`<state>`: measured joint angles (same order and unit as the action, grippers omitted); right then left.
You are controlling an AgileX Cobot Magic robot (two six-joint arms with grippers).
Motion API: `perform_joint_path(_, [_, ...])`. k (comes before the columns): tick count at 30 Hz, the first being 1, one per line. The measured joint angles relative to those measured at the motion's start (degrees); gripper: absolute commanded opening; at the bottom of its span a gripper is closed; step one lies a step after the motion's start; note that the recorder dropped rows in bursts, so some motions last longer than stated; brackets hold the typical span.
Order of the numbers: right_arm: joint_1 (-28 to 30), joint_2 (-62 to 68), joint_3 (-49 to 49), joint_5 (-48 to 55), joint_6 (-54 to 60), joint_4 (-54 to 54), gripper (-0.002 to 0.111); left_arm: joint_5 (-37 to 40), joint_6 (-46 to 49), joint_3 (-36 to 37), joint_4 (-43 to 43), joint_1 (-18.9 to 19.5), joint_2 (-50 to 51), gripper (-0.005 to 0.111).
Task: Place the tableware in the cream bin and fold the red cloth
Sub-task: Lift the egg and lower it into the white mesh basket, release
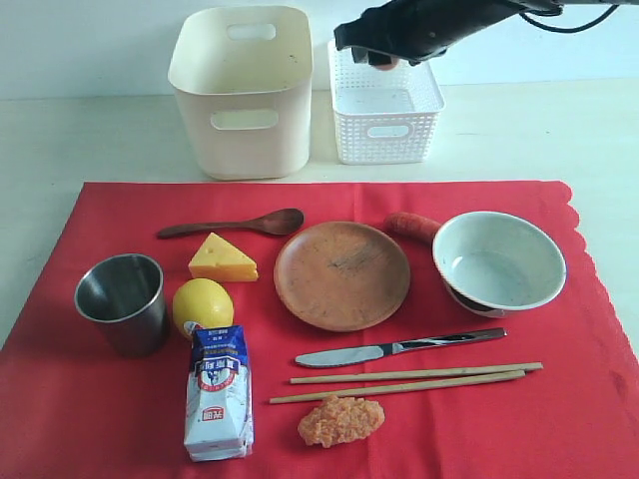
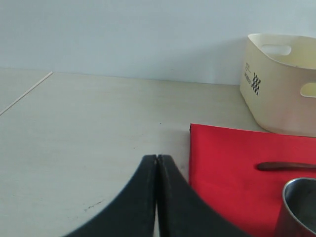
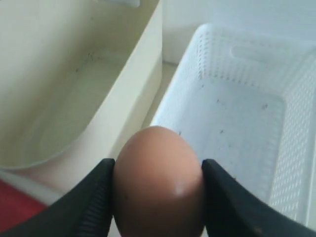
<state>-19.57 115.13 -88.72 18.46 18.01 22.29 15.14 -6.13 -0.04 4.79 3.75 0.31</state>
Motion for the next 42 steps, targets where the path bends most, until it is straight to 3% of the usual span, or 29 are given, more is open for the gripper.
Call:
perform_joint_path(9, [0.1, 3.9, 0.0, -13.2, 0.0, -0.1, 0.0, 0.0, 0.0, 0.0, 0.0, 0.0, 0.0, 0.003])
perform_joint_path(18, [0.7, 10.0, 0.0, -15.4, 0.0, -0.1, 0.003, 0.0, 0.0, 0.0, 0.0, 0.0, 0.0, 0.003])
perform_joint_path(22, [0.9, 10.9, 0.0, -15.5, 0.0, 0.0, 0.015, 0.0, 0.0, 0.0, 0.0, 0.0, 0.0, 0.003])
perform_joint_path(33, [0.9, 10.9, 0.0, -17.6, 0.0, 0.0, 0.071, 0.0, 0.0, 0.0, 0.0, 0.0, 0.0, 0.003])
perform_joint_path(38, [0.9, 10.9, 0.0, -17.6, -0.4, 2.8, 0.073, 0.0, 0.0, 0.0, 0.0, 0.0, 0.0, 0.003])
perform_joint_path(42, [0.9, 9.6, 0.0, -11.4, -1.5, 4.3, 0.069, 0.0, 0.0, 0.0, 0.0, 0.0, 0.0, 0.003])
